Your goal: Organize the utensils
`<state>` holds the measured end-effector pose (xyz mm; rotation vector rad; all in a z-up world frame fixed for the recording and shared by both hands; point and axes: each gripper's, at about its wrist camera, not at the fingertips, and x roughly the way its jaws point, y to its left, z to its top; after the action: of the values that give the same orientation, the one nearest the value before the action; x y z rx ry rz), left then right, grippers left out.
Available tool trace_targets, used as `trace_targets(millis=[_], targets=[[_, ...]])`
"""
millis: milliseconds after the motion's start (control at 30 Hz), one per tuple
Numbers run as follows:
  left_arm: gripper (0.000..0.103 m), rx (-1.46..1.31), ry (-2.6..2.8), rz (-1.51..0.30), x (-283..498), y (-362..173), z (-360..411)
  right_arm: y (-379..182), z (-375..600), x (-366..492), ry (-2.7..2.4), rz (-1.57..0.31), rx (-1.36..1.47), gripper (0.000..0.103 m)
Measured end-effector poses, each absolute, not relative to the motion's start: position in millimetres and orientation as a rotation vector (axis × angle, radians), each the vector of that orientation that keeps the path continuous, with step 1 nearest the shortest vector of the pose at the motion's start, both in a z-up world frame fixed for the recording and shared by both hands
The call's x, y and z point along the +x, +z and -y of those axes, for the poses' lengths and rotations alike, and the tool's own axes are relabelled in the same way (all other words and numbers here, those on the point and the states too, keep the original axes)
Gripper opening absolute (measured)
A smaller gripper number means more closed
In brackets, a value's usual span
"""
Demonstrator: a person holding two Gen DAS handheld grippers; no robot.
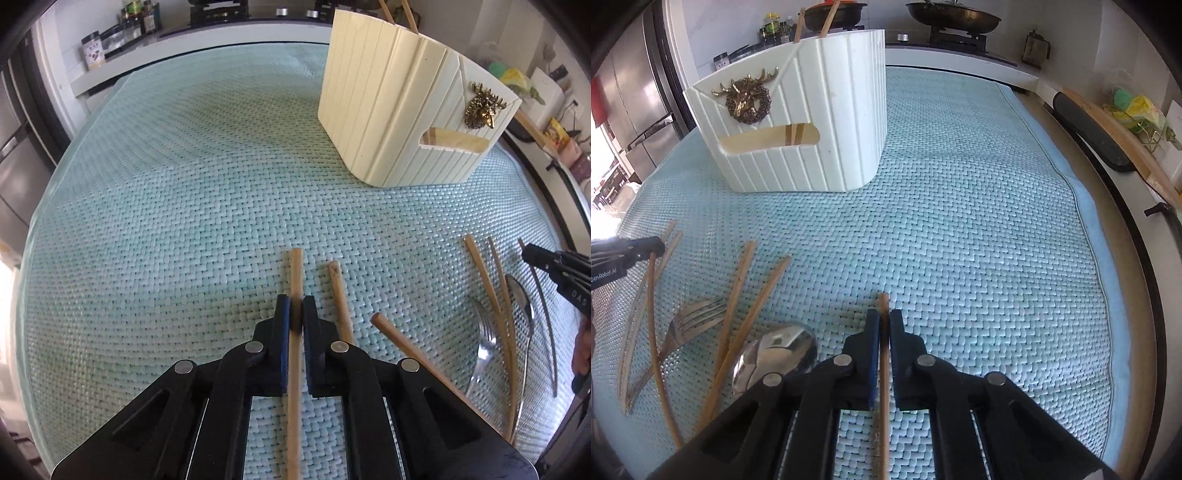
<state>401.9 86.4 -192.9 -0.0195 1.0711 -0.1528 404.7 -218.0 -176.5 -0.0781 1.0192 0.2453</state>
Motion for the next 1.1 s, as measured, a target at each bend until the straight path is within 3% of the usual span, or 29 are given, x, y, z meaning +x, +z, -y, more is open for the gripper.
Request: trace_targets(millis=[733, 1100], targets=[[0.005, -0.125, -0.221, -0.716, 295, -56, -106, -52, 245, 294, 0.398, -0.701, 0.095, 0.005], [0.005, -0.151, -0.24, -0.639, 255, -35, -105, -17, 246, 244, 0.411, -0.582, 0.075, 0.005]])
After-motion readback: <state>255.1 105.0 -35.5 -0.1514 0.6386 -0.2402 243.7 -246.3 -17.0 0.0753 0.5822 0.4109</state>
